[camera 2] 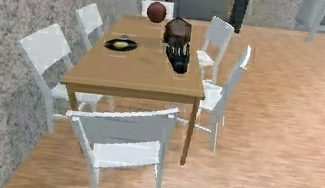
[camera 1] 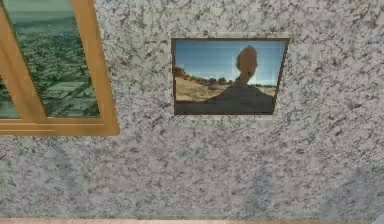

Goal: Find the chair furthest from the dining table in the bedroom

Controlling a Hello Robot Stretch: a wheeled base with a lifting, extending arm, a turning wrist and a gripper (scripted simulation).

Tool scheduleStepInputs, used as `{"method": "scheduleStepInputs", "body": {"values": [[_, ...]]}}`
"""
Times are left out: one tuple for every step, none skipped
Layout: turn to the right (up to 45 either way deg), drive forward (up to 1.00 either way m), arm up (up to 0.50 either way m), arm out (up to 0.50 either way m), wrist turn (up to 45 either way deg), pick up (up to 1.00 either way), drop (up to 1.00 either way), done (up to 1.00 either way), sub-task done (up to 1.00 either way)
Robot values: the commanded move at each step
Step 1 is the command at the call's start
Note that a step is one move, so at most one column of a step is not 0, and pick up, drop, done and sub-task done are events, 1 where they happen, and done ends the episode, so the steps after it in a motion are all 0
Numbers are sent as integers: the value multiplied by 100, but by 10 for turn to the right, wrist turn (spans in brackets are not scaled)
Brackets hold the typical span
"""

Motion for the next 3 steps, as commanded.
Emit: {"method": "scheduleStepInputs", "body": {"values": [[120, 0, 0, 0, 0, 0, 0, 0, 0], [0, 60, 0, 0, 0, 0, 0, 0, 0], [450, 0, 0, 0, 0, 0, 0, 0, 0]]}}
